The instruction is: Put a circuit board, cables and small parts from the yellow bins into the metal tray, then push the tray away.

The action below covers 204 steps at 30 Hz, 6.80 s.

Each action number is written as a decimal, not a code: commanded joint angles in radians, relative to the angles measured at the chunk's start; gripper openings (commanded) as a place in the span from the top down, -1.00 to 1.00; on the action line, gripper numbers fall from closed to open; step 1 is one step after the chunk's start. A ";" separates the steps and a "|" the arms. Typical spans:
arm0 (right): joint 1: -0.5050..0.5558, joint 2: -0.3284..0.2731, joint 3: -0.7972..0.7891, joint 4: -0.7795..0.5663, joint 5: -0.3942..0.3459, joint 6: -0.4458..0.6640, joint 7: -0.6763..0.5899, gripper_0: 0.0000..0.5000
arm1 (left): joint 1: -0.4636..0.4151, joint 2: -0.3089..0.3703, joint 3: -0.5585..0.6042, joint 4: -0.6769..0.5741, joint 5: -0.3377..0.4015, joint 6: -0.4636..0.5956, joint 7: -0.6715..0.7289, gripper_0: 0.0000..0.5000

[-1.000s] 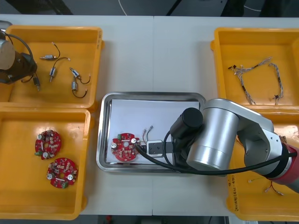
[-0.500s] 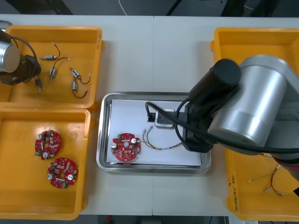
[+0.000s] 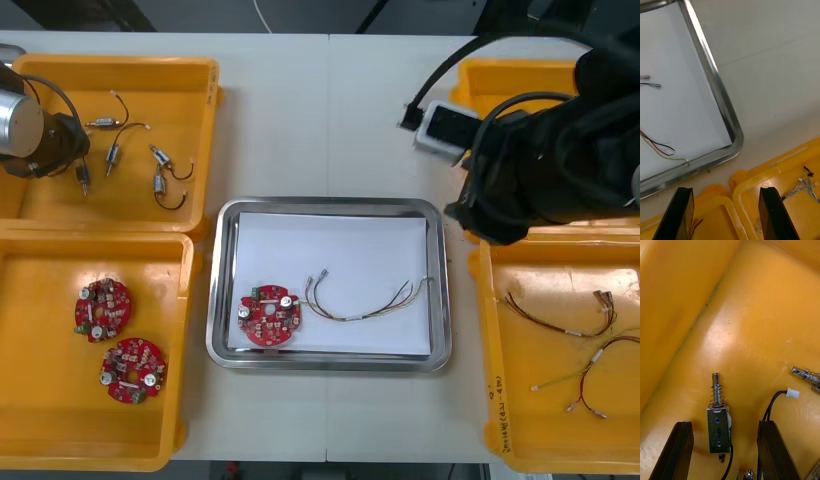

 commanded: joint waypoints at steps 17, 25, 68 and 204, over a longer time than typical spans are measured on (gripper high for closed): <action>-0.089 -0.132 -0.356 0.438 0.044 0.003 -0.048 -1.00 | 0.017 -0.006 -0.010 0.004 0.002 -0.008 -0.040 -1.00; -0.159 -0.156 -0.413 0.664 0.101 0.003 -0.040 -1.00 | 0.017 -0.006 -0.010 0.014 0.002 -0.008 -0.040 -0.17; -0.460 -0.187 -0.330 1.578 0.242 -0.474 0.026 -1.00 | 0.015 0.043 0.165 -0.387 -0.004 0.496 -0.040 0.99; -0.263 -0.070 -0.131 0.529 -0.019 0.003 0.024 1.00 | -0.043 -0.063 0.116 -0.924 0.123 0.924 0.171 -1.00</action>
